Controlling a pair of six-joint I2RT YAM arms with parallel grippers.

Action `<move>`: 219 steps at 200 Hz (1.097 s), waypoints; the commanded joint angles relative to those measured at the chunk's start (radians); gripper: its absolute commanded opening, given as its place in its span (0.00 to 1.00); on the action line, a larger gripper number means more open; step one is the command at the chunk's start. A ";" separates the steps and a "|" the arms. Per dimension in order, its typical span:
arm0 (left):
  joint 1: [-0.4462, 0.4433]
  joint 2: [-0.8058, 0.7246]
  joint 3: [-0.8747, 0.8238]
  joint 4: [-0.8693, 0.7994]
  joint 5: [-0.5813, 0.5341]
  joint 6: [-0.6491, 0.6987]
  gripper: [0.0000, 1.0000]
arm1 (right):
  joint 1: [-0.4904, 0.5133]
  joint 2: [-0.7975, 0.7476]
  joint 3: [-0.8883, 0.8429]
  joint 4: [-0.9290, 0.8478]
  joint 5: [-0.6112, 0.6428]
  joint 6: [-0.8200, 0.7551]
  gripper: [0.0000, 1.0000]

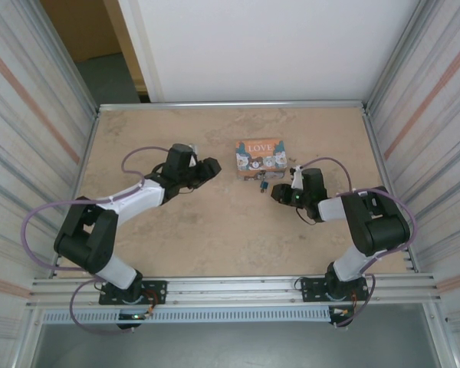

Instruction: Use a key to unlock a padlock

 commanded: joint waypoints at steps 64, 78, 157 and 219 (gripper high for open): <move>0.029 -0.013 0.048 -0.066 0.008 0.095 0.61 | -0.037 -0.067 -0.003 -0.078 0.017 -0.012 0.34; 0.031 -0.009 0.057 -0.067 0.012 0.106 0.63 | -0.048 -0.085 0.001 -0.096 0.011 -0.016 0.38; 0.031 0.103 0.187 -0.099 0.079 0.190 0.67 | -0.104 -0.195 0.000 -0.154 -0.010 -0.014 0.86; 0.031 0.261 0.367 -0.153 0.160 0.259 0.67 | -0.118 -0.252 0.017 -0.203 -0.042 0.007 0.99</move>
